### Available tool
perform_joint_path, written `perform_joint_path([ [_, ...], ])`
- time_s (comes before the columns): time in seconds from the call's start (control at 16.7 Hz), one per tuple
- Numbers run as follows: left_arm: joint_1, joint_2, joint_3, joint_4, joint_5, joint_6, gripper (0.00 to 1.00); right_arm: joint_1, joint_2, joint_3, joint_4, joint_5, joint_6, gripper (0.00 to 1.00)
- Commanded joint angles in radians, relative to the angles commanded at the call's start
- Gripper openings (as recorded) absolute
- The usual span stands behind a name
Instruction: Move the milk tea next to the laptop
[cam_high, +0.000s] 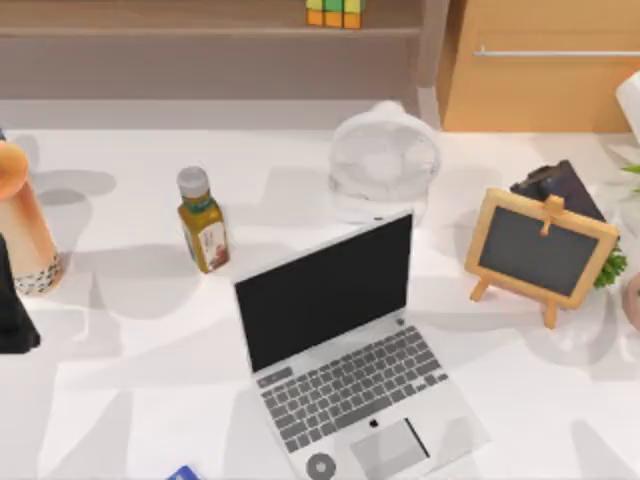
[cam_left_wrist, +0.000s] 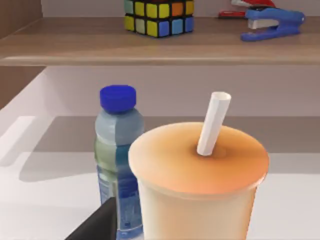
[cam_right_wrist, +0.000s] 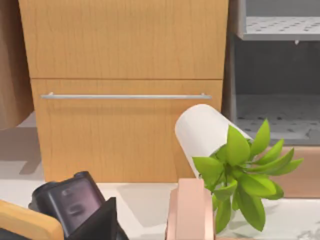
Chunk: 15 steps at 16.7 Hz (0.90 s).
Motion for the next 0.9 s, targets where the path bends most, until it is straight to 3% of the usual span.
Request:
perform_joint_path([
  [0.48,0.084,0.638,-0.002,0.489,0.109,0.022,1.0,0.0,0.0,0.0,0.0,0.0,0.0,1.0],
  [0.9,0.106,0.78,-0.003,0.619,0.14,0.027,1.0,0.0,0.0,0.0,0.0,0.0,0.0,1.0],
])
